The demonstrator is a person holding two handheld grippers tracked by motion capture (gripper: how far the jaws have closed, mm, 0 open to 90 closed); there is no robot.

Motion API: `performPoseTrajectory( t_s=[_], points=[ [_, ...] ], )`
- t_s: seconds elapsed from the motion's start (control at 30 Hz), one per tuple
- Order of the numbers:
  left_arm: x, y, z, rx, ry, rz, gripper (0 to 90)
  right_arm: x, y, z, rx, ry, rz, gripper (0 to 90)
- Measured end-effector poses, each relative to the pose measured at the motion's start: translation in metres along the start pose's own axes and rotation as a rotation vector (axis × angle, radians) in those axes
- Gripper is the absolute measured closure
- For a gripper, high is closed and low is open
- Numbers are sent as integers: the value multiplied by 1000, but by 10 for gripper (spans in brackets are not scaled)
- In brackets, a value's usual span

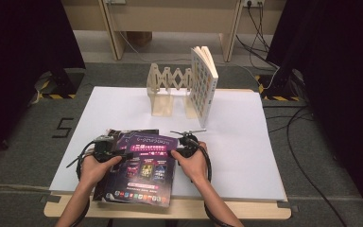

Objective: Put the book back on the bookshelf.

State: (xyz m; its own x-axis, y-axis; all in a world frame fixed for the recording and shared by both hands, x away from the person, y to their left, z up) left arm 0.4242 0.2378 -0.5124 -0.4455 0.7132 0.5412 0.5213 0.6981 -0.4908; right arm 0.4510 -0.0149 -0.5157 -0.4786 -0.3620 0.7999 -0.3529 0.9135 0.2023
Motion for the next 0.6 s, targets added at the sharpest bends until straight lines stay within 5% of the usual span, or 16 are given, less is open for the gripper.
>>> performPoseTrajectory(
  t_s=[0.13,0.23,0.33,0.53,0.6],
  points=[
    [3,2,-1,97,-42,23,533,-1,2,2,-3,-9,23,517],
    [9,-2,-5,117,-87,44,572,-1,3,2,-5,-13,32,516],
    [18,-11,-12,153,-160,127,622,-1,3,2,-1,-15,41,511],
    [8,-21,2,226,-86,254,653,-2,3,3,2,-21,41,509],
    [2,-20,8,202,-59,205,701,-1,3,3,3,-21,39,508]
  ],
)
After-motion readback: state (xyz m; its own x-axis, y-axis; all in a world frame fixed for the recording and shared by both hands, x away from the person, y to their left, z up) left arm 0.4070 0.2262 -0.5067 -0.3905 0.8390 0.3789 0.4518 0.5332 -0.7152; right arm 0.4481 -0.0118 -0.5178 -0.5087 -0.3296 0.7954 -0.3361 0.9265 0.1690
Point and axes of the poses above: each handheld gripper's, and its own axes: x roughly backward along the jaws, z roughly out of its underside, y roughly to its left, the point moved 5 cm from there along -x, roughly forward along the jaws, and after that the axes turned 13 degrees about z, right-handed, at the moved point
